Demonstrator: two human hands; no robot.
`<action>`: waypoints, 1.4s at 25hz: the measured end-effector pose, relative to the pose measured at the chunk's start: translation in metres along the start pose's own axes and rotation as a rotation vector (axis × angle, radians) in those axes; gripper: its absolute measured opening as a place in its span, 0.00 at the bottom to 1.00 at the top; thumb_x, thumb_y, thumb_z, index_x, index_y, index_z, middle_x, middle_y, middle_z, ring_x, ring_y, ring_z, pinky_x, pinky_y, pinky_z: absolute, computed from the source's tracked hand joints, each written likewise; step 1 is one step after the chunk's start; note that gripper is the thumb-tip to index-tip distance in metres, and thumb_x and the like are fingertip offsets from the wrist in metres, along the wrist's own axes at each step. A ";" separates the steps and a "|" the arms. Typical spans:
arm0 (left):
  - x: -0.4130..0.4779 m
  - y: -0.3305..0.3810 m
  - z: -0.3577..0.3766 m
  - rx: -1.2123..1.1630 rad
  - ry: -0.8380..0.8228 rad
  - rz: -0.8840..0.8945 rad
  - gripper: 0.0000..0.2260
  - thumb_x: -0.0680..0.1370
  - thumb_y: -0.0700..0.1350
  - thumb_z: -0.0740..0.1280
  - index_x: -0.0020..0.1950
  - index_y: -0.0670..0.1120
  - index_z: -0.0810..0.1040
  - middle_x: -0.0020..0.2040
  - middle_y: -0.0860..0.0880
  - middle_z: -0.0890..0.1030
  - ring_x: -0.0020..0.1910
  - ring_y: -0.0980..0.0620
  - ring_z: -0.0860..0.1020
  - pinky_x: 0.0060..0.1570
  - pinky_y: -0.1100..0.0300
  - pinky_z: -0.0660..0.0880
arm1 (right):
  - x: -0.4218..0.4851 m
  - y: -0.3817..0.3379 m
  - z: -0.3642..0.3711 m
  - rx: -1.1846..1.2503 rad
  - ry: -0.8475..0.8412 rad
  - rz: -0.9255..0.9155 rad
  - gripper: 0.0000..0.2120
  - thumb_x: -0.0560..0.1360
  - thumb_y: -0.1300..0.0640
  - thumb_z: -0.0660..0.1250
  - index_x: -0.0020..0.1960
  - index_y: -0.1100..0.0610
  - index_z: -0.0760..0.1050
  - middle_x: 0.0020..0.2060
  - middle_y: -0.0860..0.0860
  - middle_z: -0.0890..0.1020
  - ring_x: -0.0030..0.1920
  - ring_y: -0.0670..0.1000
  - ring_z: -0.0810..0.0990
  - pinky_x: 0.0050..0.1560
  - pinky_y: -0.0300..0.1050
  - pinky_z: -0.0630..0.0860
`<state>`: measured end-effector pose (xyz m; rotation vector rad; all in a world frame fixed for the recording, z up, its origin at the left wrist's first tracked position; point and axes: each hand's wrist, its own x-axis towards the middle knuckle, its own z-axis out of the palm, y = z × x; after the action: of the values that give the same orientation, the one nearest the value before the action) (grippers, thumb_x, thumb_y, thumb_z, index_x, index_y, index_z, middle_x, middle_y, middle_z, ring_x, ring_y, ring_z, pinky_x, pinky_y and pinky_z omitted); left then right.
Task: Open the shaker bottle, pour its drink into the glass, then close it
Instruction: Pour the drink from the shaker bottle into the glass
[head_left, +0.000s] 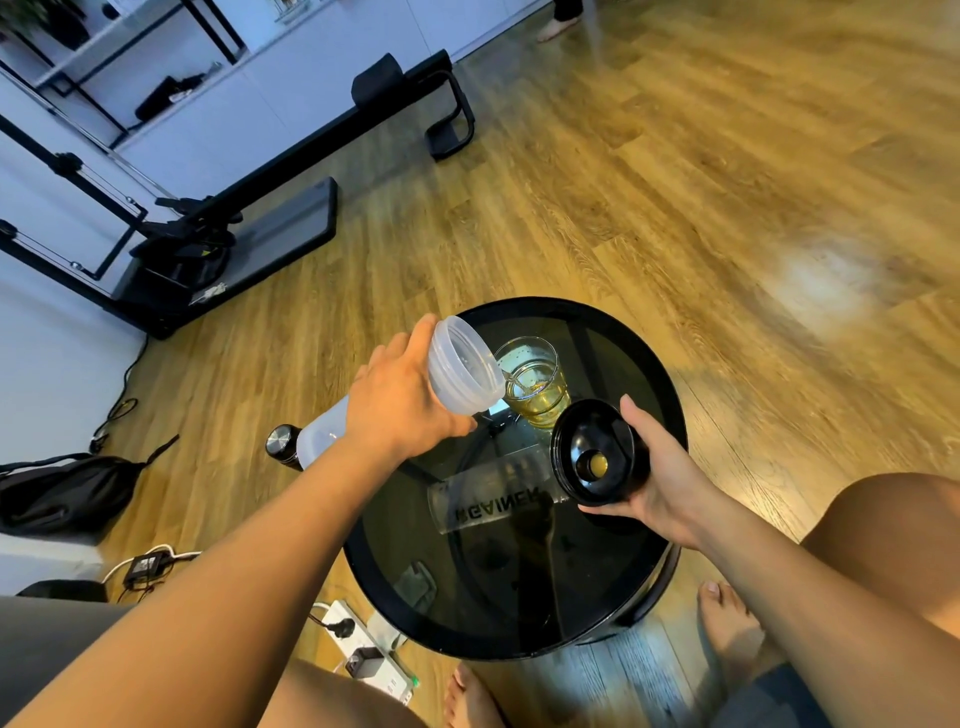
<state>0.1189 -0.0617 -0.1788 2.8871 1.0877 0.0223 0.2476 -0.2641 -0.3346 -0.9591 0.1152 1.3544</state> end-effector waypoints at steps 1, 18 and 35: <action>0.000 0.000 0.000 0.001 0.004 0.003 0.51 0.59 0.57 0.84 0.77 0.54 0.63 0.61 0.49 0.77 0.60 0.42 0.77 0.58 0.42 0.76 | 0.000 0.000 0.000 -0.001 0.001 -0.001 0.35 0.64 0.32 0.71 0.66 0.50 0.78 0.63 0.59 0.82 0.59 0.66 0.82 0.44 0.63 0.84; 0.003 -0.002 -0.001 0.028 0.009 0.018 0.53 0.59 0.57 0.84 0.79 0.53 0.61 0.62 0.49 0.77 0.61 0.42 0.76 0.60 0.42 0.75 | 0.003 0.003 -0.003 -0.007 -0.013 -0.030 0.32 0.62 0.33 0.73 0.61 0.48 0.80 0.56 0.57 0.86 0.50 0.62 0.87 0.42 0.63 0.83; 0.006 -0.003 -0.002 0.075 0.020 0.045 0.55 0.60 0.58 0.84 0.80 0.53 0.60 0.64 0.48 0.76 0.62 0.42 0.75 0.60 0.44 0.73 | 0.007 0.004 -0.007 -0.010 -0.033 -0.062 0.32 0.62 0.33 0.74 0.61 0.47 0.80 0.56 0.58 0.86 0.50 0.63 0.87 0.43 0.64 0.83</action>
<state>0.1214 -0.0556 -0.1765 2.9846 1.0482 0.0131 0.2495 -0.2637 -0.3448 -0.9410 0.0534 1.3135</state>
